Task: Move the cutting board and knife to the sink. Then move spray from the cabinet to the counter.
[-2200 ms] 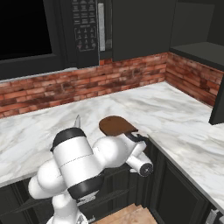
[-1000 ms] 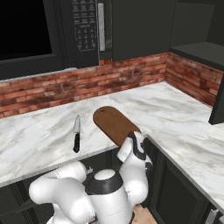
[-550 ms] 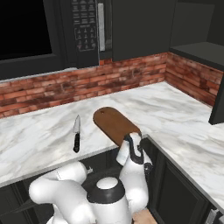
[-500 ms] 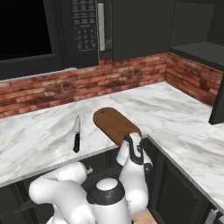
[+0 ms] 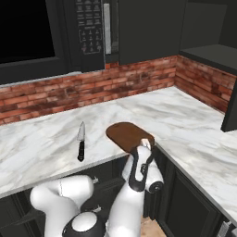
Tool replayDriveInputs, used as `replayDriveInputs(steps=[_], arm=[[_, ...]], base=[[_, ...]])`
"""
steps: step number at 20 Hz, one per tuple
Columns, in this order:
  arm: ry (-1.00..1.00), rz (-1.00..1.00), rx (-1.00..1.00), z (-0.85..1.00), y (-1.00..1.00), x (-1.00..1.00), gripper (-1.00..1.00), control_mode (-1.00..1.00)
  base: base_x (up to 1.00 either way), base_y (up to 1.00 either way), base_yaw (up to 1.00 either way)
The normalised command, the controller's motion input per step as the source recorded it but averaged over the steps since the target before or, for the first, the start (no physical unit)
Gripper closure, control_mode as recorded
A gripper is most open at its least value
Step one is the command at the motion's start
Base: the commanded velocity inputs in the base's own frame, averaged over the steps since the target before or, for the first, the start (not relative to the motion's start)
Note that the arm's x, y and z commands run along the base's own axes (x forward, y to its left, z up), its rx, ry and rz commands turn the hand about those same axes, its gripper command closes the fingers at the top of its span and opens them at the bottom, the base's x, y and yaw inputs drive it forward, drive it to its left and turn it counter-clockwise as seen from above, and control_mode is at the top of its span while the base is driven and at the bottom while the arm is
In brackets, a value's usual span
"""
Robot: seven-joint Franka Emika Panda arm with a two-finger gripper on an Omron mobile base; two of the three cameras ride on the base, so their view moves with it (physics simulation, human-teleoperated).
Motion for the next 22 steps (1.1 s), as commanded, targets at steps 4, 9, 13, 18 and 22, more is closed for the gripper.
replayDriveInputs(steps=[4,9,13,18,22], arm=[[-0.04,0.0,0.01,0.7,-0.05,-0.41,1.0,-1.0],[0.0,0.0,0.0,0.59,0.0,-0.25,1.0,-1.0],[0.0,0.0,0.0,0.53,0.0,-0.39,1.0,-1.0],[0.0,-0.02,0.0,0.43,-0.05,-0.56,1.0,-1.0],[-0.07,-0.05,0.0,0.17,-0.05,-0.69,1.0,-1.0]], base=[[0.0,0.0,0.0],[0.0,0.0,0.0],[0.0,0.0,0.0],[0.0,0.0,0.0],[0.0,0.0,0.0]])
